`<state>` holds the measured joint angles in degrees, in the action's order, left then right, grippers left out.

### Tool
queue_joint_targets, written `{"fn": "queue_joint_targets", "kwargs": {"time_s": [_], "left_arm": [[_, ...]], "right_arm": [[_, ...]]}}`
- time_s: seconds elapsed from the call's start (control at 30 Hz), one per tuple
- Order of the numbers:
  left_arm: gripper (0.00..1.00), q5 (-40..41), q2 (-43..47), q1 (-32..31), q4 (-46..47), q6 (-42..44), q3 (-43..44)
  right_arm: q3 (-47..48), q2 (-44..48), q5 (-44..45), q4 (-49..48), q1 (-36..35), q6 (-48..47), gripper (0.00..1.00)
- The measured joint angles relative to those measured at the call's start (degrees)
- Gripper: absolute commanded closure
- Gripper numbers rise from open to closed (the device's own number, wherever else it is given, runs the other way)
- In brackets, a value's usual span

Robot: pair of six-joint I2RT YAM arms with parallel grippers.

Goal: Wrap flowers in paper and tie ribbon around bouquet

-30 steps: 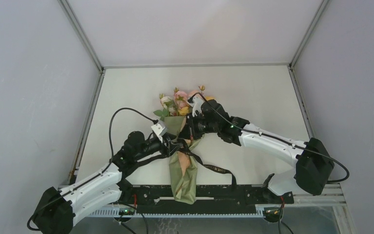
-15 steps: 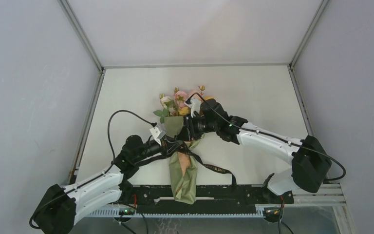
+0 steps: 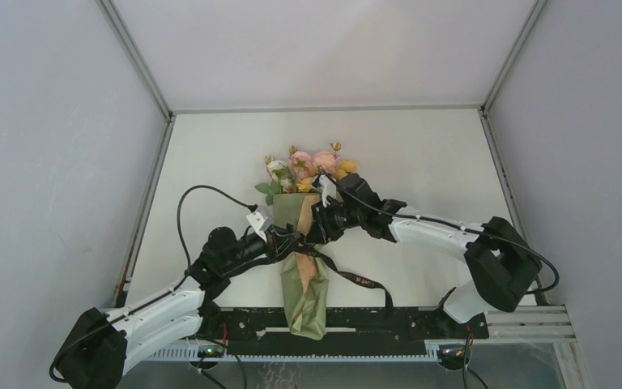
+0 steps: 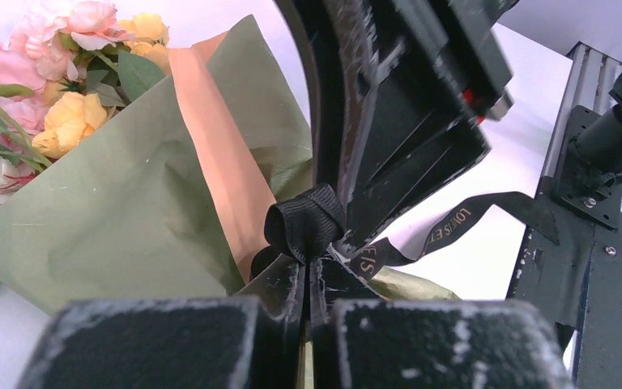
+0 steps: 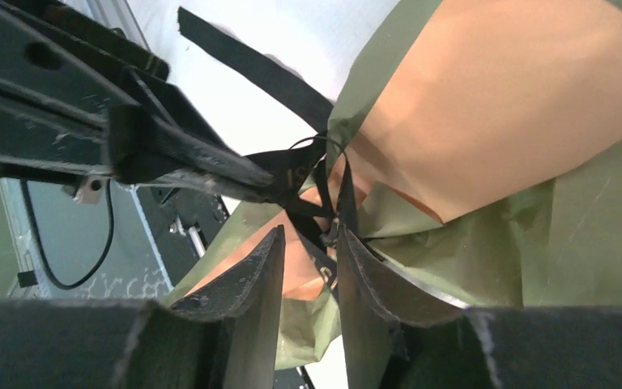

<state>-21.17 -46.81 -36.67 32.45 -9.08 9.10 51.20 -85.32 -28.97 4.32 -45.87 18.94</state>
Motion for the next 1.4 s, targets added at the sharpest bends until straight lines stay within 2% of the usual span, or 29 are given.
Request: {"fn": "queue_joint_targets", "kwargs": {"time_s": [0.13,0.3,0.37,0.5,0.6,0.7,0.97,1.27,1.33,1.4], "left_arm": [[1.00,0.02,0.00,0.07,-0.02,0.00,0.00],[1.00,0.02,0.00,0.11,-0.02,0.00,0.00],[1.00,0.00,0.00,0.11,-0.04,0.00,0.00],[1.00,0.00,0.00,0.11,-0.28,0.02,0.00],[1.00,0.00,0.00,0.13,-0.44,0.04,0.00],[1.00,-0.02,0.00,0.35,-0.85,0.13,0.00],[1.00,-0.17,-2.95,2.82,-5.07,0.02,0.00],[1.00,-0.55,-4.83,3.34,-8.24,0.11,0.11],[1.00,-0.72,-5.35,3.37,-7.65,0.24,0.11],[1.00,-1.16,-6.01,3.39,-6.80,0.68,0.11]], "right_arm": [[-0.20,-2.89,-0.11,-2.03,0.02,-0.07,0.57],[-0.20,-5.07,-0.07,-4.31,-0.22,-0.17,0.60],[-0.20,-5.99,0.04,-4.79,-0.37,-0.20,0.63],[-0.20,-6.73,0.26,-4.81,-0.81,-0.35,0.78],[-0.20,-6.73,0.31,-4.83,-0.83,-0.74,0.83],[-0.33,-6.27,0.22,-4.50,-0.50,-0.90,0.93],[-3.48,-1.07,0.07,-4.59,0.79,-0.76,1.00],[-10.14,7.13,-0.33,-5.31,1.14,0.28,0.99],[-11.65,8.41,-0.50,-6.23,0.39,0.52,0.93],[-12.57,8.41,-0.87,-7.21,-0.57,0.55,0.80]]}}
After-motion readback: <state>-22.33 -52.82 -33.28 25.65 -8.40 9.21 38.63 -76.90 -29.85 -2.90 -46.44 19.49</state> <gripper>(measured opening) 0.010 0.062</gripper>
